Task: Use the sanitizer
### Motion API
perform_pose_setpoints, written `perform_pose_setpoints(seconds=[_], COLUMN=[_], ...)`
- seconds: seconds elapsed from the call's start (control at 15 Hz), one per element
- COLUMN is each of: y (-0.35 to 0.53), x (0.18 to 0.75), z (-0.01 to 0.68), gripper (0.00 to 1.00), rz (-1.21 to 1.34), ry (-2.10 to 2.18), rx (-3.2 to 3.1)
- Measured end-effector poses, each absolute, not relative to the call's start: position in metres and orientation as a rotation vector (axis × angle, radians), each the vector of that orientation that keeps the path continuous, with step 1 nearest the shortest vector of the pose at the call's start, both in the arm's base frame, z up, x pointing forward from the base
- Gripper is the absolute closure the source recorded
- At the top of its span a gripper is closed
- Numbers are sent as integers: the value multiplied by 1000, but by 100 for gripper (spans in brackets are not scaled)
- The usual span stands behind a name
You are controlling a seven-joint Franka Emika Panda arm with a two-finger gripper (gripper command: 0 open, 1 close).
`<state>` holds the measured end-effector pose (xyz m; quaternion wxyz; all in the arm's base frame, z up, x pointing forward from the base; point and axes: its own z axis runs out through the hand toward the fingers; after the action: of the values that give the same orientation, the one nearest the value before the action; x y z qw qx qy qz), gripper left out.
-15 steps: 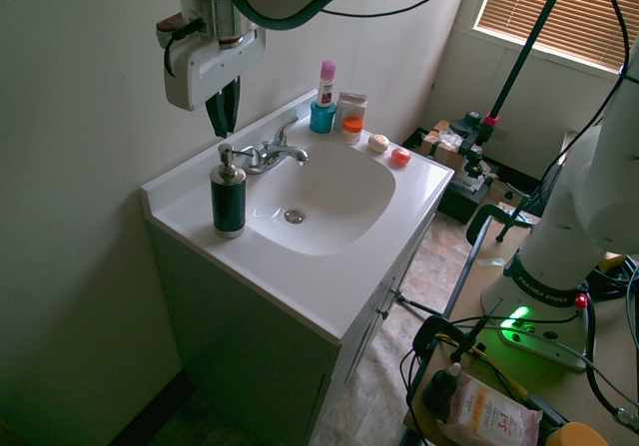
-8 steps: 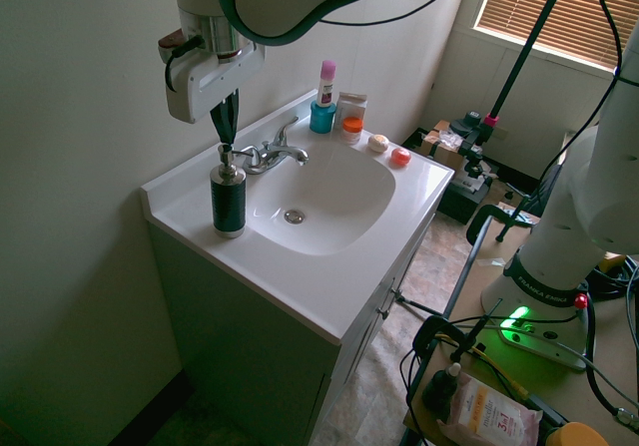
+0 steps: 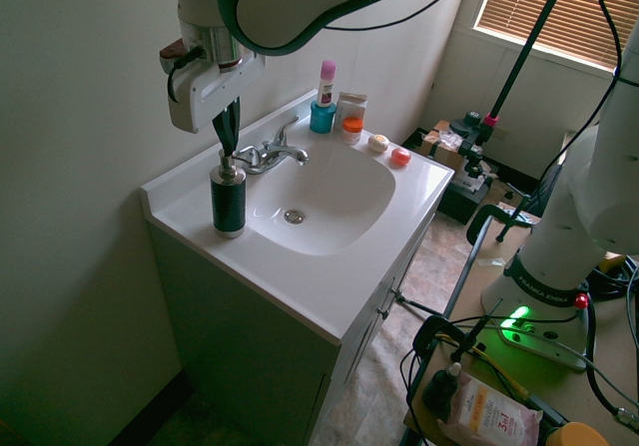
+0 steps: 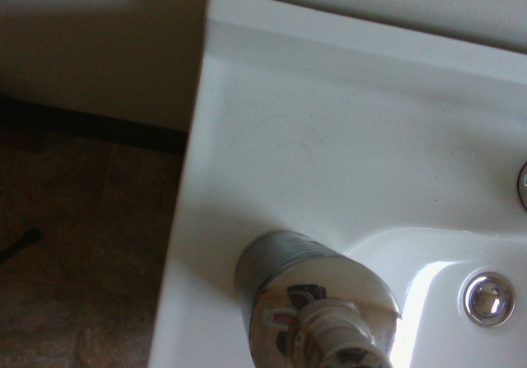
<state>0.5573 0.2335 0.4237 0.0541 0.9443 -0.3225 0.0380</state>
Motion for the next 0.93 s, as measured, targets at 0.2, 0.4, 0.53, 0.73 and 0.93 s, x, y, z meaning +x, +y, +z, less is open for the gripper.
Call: perform_pose_setpoints(seconds=[0.2, 0.4, 0.53, 0.73, 0.93], y=[236, 237, 227, 171, 110], x=[557, 554, 542, 510, 473], z=[421, 428, 448, 481, 476], gripper=[100, 100, 0, 0, 0], rz=[123, 141, 137, 143, 154], ry=[-975, -1001, -1053, -1122, -1193], rx=[2871, 2899, 2946, 2984, 2960])
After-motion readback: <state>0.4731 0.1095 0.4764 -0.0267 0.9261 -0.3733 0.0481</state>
